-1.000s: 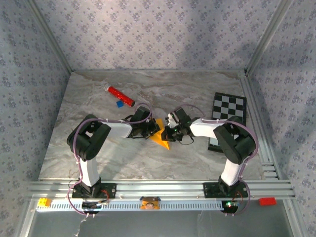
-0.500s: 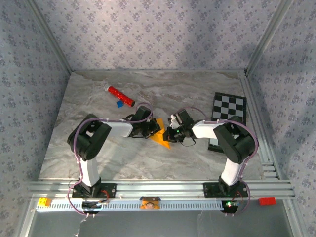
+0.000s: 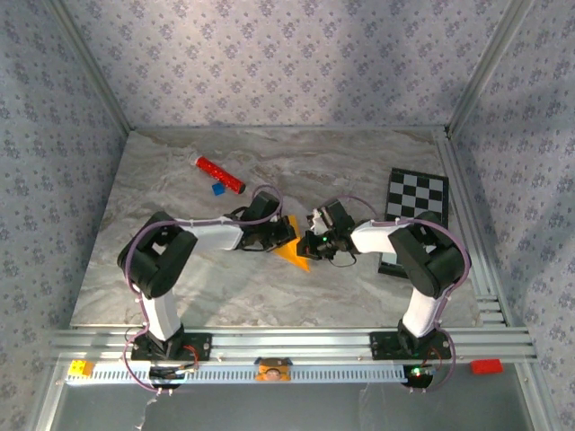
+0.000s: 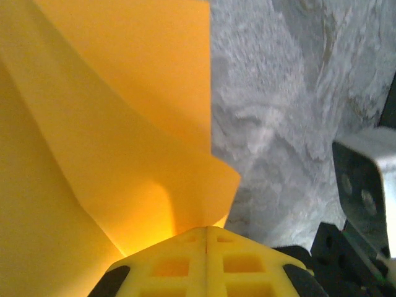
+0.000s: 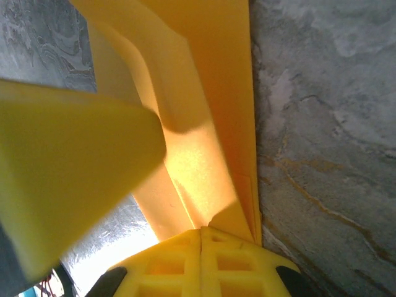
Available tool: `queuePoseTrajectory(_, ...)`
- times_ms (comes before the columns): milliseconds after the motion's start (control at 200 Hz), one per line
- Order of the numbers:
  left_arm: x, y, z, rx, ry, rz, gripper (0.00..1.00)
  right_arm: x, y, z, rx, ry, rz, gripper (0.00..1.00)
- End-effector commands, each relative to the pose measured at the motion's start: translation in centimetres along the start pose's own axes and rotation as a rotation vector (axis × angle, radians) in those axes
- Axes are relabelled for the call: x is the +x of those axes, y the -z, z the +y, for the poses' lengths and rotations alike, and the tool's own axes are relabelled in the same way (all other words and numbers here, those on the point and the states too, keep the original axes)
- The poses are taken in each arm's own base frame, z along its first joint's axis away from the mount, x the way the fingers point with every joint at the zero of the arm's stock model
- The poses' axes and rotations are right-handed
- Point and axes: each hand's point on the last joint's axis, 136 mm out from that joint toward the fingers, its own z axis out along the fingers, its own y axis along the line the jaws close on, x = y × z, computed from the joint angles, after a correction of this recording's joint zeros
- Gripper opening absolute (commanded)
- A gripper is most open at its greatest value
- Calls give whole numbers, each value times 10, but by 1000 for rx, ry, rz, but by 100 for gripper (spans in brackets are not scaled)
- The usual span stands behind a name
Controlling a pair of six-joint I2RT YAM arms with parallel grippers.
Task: Fold a paper plane with a square sheet of paper (pick it up from the middle)
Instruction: Fourth fold the wing at the center of the table.
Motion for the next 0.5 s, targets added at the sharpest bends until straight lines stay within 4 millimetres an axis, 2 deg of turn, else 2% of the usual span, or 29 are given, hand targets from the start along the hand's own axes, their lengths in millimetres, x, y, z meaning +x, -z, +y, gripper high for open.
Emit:
queuePoseTrajectory(0, 14, -3, 0, -2, -25, 47, 5, 28, -2, -44, 139, -104, 65, 0)
queuePoseTrajectory(210, 16, -14, 36, -108, 15, 45, 4, 35, -3, -51, 149, -118, 74, 0)
queuePoseTrajectory(495, -1, -18, 47, -141, 29, 15, 4, 46, -2, -62, 174, -131, 92, 0)
